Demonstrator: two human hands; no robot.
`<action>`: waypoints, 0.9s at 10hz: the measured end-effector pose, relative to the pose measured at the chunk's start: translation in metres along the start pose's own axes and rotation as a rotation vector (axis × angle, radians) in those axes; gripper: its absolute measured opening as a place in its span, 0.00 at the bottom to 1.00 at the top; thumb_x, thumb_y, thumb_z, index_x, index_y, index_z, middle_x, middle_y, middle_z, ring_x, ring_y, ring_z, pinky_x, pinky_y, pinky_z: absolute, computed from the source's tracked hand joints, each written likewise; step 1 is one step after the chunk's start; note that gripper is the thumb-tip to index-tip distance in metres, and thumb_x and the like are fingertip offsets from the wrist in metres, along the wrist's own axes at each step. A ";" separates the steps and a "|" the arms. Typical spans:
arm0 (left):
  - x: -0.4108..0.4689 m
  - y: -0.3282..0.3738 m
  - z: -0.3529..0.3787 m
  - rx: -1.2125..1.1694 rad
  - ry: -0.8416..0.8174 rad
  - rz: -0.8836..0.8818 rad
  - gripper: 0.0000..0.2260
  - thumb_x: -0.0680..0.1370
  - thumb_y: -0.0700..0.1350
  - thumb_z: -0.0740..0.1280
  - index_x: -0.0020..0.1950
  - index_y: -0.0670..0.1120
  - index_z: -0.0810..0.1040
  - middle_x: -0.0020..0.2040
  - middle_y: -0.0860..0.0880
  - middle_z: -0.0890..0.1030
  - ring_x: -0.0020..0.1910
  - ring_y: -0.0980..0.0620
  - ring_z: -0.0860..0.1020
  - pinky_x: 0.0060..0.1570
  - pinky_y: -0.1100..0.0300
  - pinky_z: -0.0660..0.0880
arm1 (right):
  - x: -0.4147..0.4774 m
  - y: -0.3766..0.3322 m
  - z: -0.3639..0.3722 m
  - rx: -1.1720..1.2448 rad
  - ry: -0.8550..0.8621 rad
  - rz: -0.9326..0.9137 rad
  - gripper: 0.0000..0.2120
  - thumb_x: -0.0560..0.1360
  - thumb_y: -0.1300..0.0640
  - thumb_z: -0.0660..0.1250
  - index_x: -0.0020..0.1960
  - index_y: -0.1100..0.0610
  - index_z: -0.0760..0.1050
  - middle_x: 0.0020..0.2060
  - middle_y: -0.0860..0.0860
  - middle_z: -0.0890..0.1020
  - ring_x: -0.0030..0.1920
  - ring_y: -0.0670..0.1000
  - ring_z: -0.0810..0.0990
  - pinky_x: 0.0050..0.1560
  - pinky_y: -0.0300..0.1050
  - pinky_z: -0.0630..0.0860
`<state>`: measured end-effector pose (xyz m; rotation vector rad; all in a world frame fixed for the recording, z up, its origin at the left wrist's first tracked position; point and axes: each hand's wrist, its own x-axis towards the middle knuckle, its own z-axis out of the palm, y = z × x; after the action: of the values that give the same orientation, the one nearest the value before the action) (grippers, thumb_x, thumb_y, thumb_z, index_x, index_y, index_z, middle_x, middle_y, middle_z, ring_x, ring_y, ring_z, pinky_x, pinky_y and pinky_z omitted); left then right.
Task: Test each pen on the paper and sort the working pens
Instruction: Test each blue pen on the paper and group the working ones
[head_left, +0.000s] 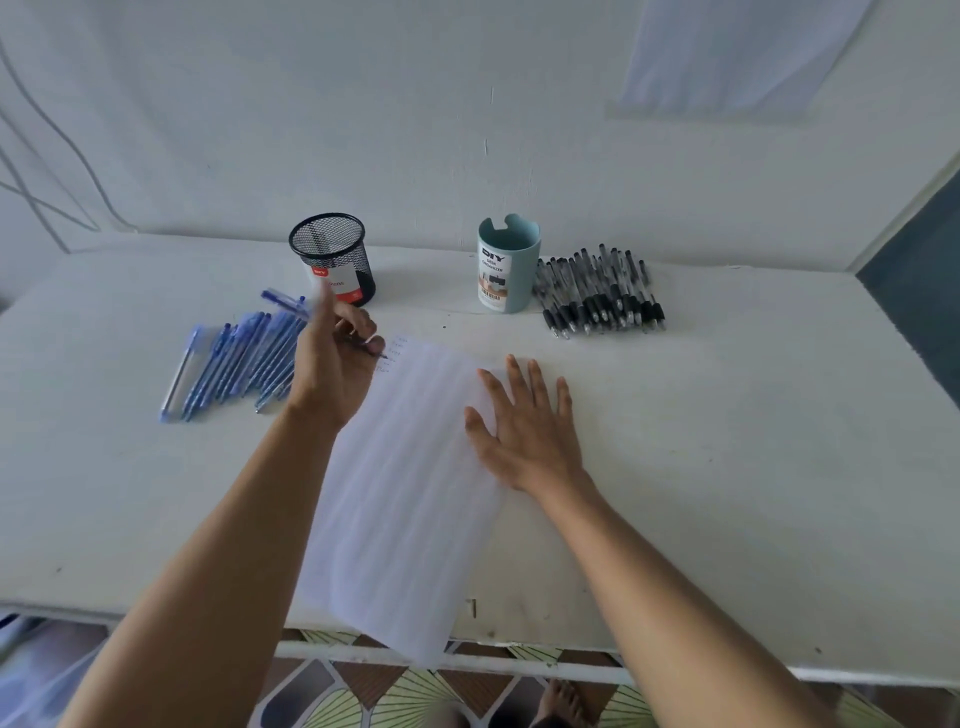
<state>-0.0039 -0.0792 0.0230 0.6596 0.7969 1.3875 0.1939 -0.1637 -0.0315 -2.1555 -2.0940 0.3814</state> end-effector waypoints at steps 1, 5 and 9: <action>0.014 -0.010 -0.008 0.254 0.091 0.126 0.26 0.86 0.55 0.51 0.42 0.46 0.83 0.42 0.49 0.82 0.40 0.53 0.77 0.41 0.61 0.72 | 0.001 0.000 0.001 -0.012 0.004 -0.002 0.31 0.81 0.36 0.46 0.81 0.43 0.46 0.81 0.50 0.43 0.80 0.54 0.38 0.76 0.61 0.34; 0.030 -0.022 -0.026 0.977 0.208 0.272 0.05 0.75 0.37 0.70 0.42 0.44 0.75 0.31 0.46 0.81 0.22 0.55 0.76 0.24 0.61 0.72 | 0.003 -0.001 0.002 -0.018 0.043 -0.001 0.31 0.79 0.35 0.49 0.80 0.43 0.50 0.81 0.51 0.45 0.80 0.56 0.41 0.77 0.62 0.38; 0.035 -0.026 -0.035 1.201 0.249 0.356 0.06 0.66 0.31 0.60 0.32 0.39 0.64 0.29 0.47 0.67 0.33 0.49 0.63 0.34 0.58 0.61 | 0.002 -0.001 0.003 -0.005 0.055 -0.001 0.31 0.79 0.36 0.50 0.80 0.43 0.50 0.81 0.51 0.46 0.80 0.55 0.41 0.77 0.61 0.38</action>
<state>-0.0166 -0.0483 -0.0214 1.6185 1.8037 1.2055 0.1928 -0.1616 -0.0340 -2.1420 -2.0693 0.3142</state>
